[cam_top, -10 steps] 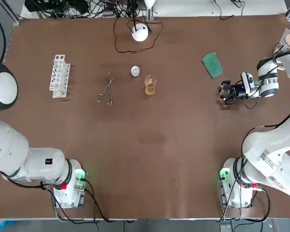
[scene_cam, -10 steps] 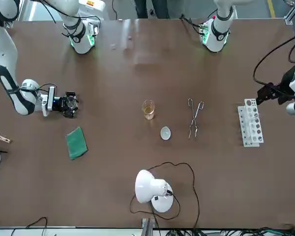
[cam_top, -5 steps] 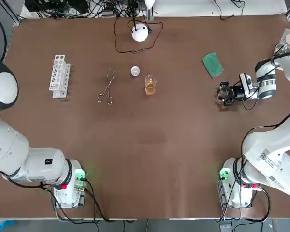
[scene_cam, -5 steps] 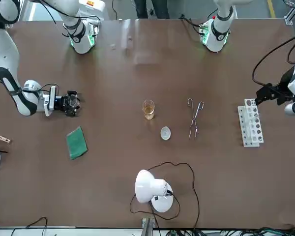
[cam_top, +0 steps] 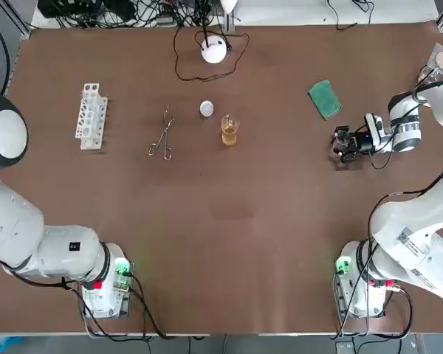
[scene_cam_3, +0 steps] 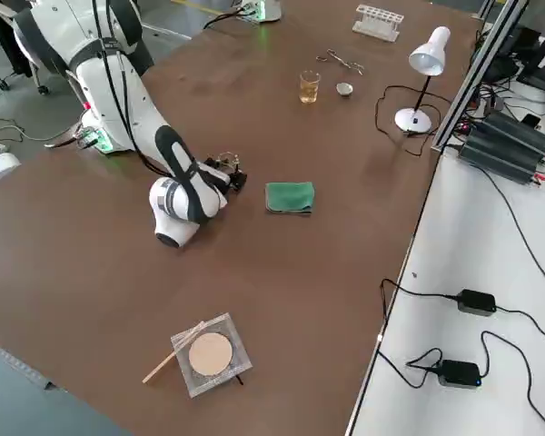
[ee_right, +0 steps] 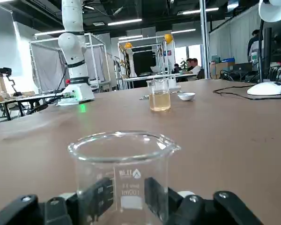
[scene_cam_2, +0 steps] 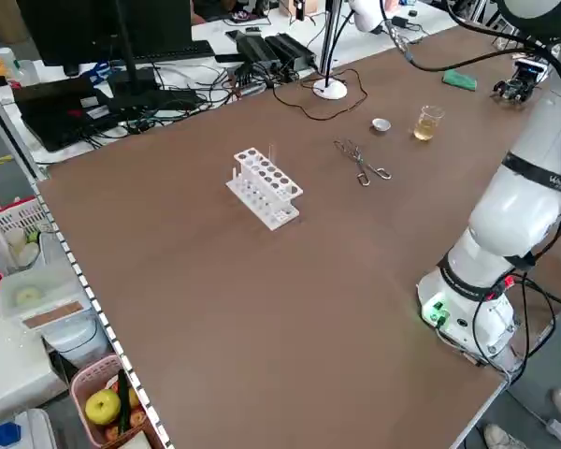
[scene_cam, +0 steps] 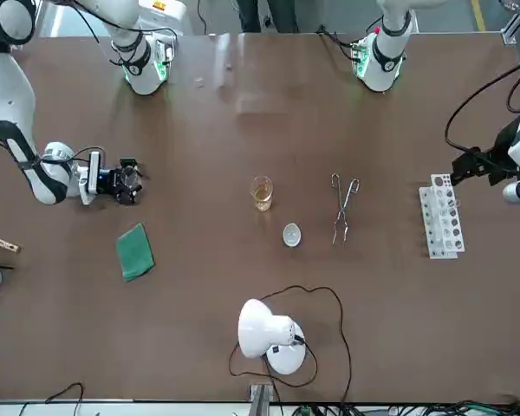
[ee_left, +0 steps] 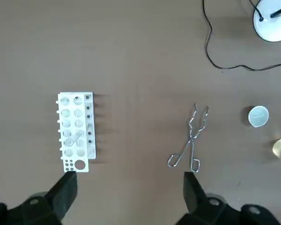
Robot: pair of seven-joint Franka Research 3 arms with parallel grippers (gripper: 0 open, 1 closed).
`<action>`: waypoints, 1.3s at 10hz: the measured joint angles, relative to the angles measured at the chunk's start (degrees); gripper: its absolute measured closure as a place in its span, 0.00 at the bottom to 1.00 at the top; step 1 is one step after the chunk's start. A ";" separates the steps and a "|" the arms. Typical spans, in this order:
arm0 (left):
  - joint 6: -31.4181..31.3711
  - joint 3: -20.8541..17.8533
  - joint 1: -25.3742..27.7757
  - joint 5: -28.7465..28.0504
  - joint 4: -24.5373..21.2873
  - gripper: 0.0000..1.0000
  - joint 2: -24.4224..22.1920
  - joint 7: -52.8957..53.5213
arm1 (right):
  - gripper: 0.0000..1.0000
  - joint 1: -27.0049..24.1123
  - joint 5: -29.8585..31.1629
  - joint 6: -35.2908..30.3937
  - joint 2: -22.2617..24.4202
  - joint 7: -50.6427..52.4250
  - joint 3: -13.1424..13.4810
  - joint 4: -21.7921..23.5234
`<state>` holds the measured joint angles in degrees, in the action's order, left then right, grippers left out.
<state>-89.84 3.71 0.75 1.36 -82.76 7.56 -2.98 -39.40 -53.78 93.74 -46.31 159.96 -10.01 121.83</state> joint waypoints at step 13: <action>0.00 0.40 -0.12 -3.35 0.28 0.00 -0.01 0.00 | 0.41 0.40 0.04 -0.06 -0.48 0.01 -0.28 -0.24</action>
<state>-89.84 4.12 0.63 -1.99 -82.48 7.56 -2.98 -39.00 -53.74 93.68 -46.80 159.96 -10.28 121.58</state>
